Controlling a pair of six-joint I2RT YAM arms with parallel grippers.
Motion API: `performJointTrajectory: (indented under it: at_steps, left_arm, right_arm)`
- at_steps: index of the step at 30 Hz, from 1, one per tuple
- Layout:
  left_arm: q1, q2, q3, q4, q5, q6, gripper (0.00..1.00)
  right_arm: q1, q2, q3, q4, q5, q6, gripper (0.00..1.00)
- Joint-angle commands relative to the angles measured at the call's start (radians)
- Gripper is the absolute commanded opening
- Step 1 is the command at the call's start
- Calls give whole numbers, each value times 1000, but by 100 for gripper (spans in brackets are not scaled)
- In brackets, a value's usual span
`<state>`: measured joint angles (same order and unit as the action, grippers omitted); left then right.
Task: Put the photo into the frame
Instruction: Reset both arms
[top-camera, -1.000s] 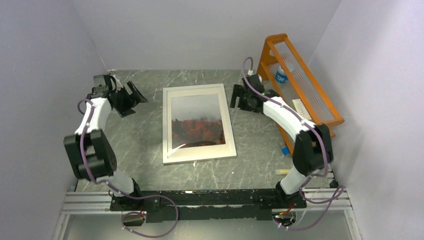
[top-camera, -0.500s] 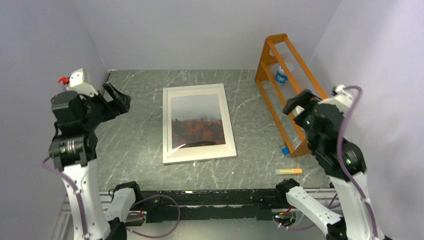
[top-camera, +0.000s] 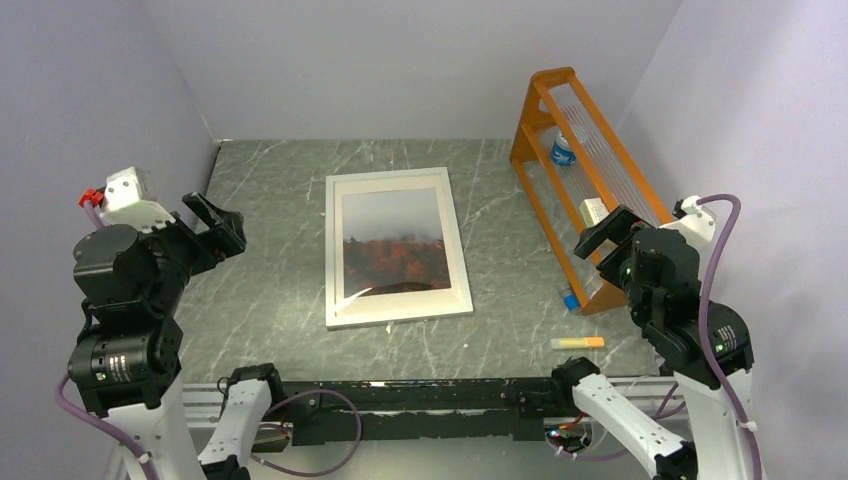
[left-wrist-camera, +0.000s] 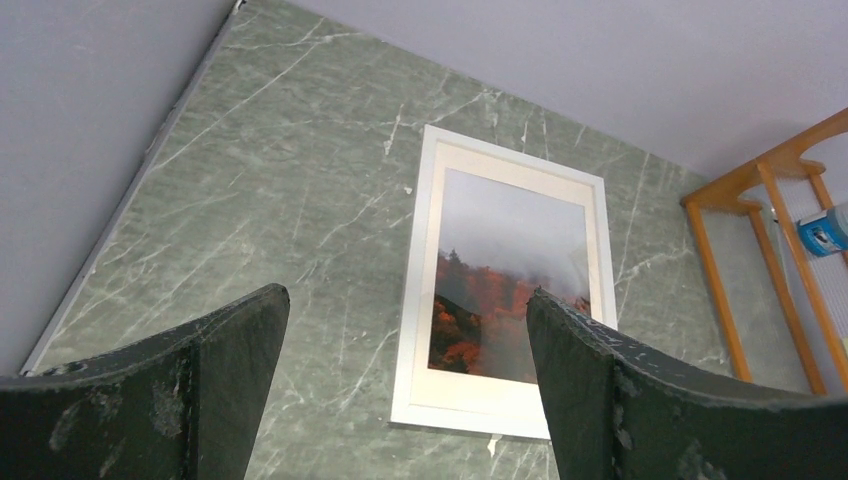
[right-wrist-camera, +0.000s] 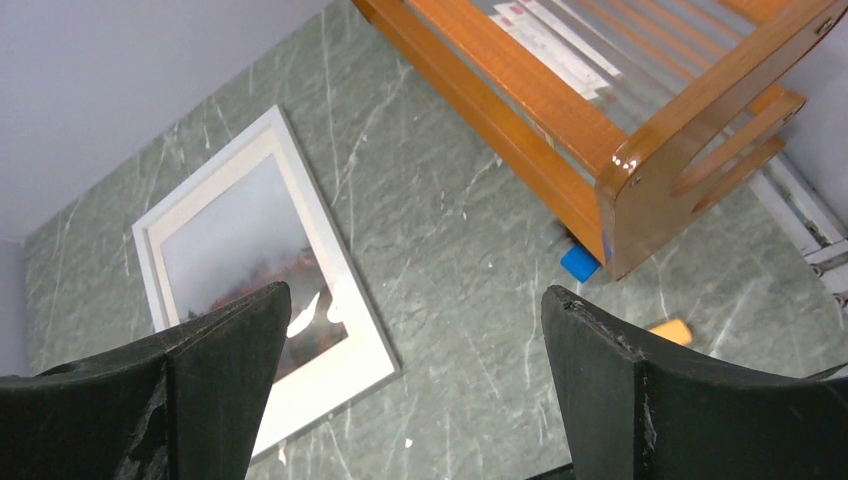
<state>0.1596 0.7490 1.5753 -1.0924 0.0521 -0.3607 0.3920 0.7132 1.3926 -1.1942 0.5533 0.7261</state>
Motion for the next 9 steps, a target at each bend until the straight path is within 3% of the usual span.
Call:
performJointTrajectory:
  at_steps: [1,9]
  left_arm:
    - [-17,1,-1,-21,-51,11,94]
    - [-29,8,-6,-17,-83,31,94]
  right_arm:
    - [0,-7,26,-32,-29,32,99]
    - [1,52,36,-67,-27,64,99]
